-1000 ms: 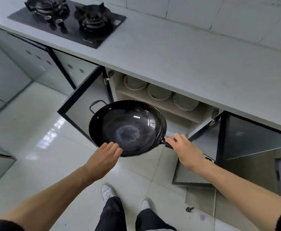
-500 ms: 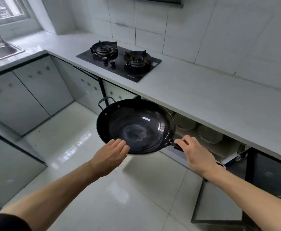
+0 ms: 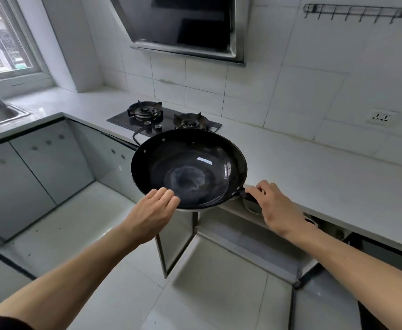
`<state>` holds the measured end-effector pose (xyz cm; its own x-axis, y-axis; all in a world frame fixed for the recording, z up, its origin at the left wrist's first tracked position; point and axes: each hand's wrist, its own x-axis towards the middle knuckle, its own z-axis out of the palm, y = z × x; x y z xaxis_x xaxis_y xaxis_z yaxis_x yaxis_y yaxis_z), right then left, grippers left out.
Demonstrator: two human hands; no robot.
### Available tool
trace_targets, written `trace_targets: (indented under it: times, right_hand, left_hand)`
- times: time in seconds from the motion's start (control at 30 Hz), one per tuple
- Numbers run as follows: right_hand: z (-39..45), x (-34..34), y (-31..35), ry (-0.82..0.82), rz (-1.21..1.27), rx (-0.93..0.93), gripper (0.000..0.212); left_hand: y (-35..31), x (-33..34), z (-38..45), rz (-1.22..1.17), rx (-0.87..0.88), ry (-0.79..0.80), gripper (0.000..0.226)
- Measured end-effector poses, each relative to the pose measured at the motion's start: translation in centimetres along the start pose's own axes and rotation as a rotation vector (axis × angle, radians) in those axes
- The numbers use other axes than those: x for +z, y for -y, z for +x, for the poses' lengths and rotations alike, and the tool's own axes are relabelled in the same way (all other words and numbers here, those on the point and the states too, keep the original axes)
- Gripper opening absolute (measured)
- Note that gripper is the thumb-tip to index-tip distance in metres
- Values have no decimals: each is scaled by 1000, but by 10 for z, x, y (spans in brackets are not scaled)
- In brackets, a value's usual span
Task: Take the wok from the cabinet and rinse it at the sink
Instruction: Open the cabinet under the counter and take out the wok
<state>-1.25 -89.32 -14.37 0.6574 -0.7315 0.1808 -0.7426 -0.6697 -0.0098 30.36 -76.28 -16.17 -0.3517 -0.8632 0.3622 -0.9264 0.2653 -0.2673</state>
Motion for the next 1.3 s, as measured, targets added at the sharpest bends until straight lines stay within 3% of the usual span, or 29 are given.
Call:
trace_targets:
  times: [0.17,0.43,0.53,0.7,1.3]
  right_hand:
    - [17,-3,-18,-19,-32,51,68]
    - [85,33,-83,8,49,116,66]
    - [113,46,-108,35,70,108,68]
    - [145,58,-147,101,63,96,76]
    - [221,114,-235,241,-34,242,93]
  left_hand:
    - [16,15,39,16,41,-49,11]
    - [38,60,127,16,41,12,10]
    - [42,73,160,7,44,11,28]
    - [51,106,201,-2,35,101,13]
    - [86,227,327,-172,163,220,26]
